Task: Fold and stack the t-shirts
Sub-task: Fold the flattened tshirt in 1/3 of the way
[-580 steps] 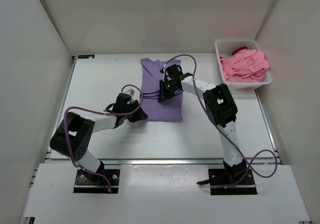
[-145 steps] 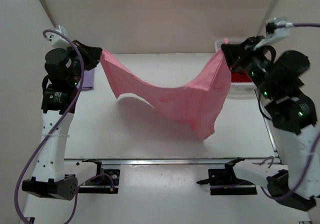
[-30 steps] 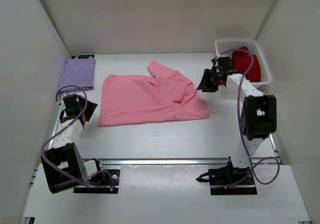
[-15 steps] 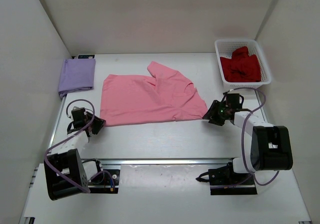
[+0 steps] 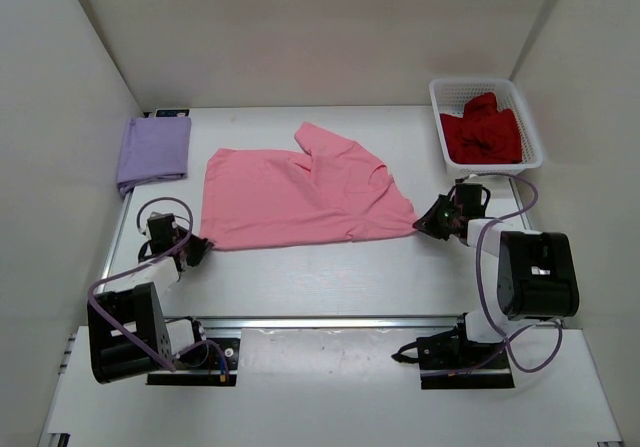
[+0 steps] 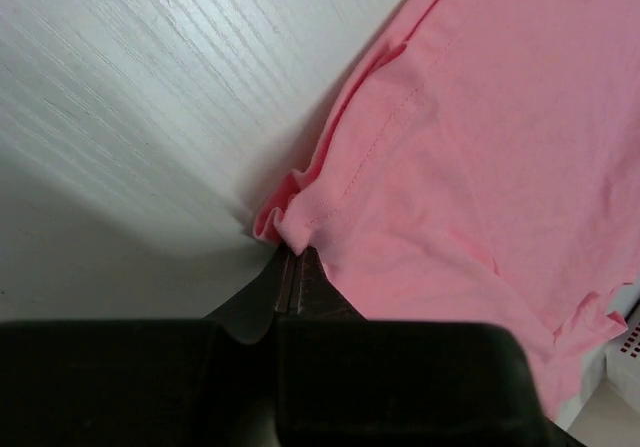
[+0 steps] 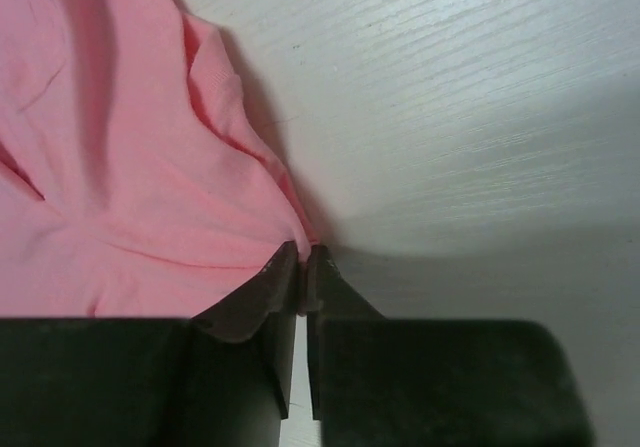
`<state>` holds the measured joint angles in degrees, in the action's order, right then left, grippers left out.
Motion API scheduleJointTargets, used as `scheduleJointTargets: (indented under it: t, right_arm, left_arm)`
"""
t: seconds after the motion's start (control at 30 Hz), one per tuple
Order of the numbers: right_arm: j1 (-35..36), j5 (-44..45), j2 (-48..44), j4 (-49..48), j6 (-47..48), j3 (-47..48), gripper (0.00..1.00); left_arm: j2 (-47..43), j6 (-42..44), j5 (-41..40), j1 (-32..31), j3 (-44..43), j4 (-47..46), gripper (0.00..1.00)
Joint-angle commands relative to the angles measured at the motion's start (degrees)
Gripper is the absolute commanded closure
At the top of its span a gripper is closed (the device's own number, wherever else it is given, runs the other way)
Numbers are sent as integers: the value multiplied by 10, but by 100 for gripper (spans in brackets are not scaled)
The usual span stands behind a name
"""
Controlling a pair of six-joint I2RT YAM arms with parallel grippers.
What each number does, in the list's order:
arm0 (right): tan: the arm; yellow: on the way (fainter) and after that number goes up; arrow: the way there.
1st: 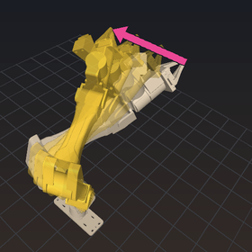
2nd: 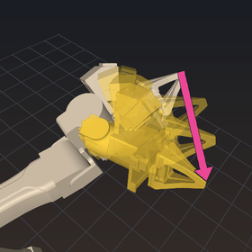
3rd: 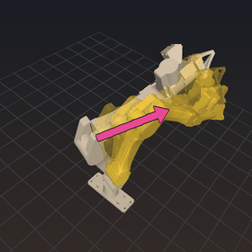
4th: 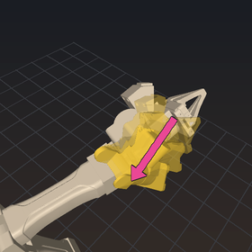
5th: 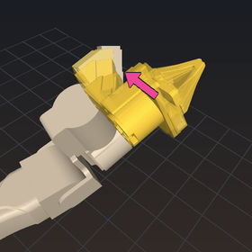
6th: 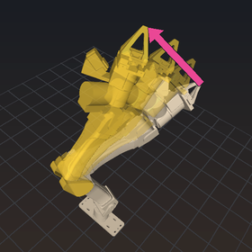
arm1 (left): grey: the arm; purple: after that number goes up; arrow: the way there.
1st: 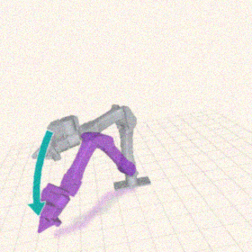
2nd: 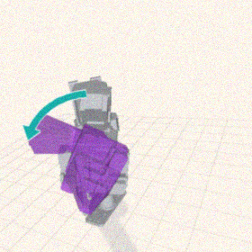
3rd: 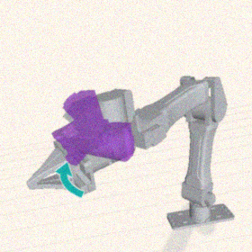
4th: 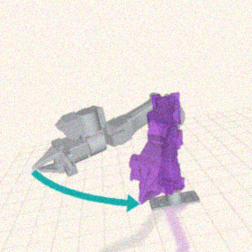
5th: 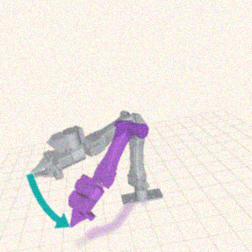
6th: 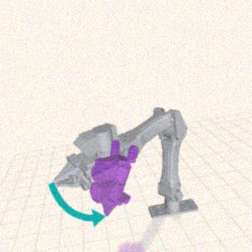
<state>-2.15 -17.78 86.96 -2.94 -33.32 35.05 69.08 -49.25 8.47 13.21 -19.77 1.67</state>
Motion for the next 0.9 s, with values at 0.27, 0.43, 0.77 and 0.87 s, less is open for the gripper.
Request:
scheduleJointTargets:
  t: [0.27,0.43,0.77,0.87]
  right_arm:
    - [-43,27,-125,28,-9,-88,100]
    - [-64,22,-200,76,-5,-146,100]
    - [-110,-4,-385,216,-11,-182,100]
    - [-86,-9,-392,239,-22,-179,99]
  left_arm:
    - [19,13,-27,-5,-37,11,100]
    - [4,25,-28,-15,-33,29,100]
    - [-93,72,-67,-18,-16,139,100]
    - [-106,76,-54,-38,-21,173,100]
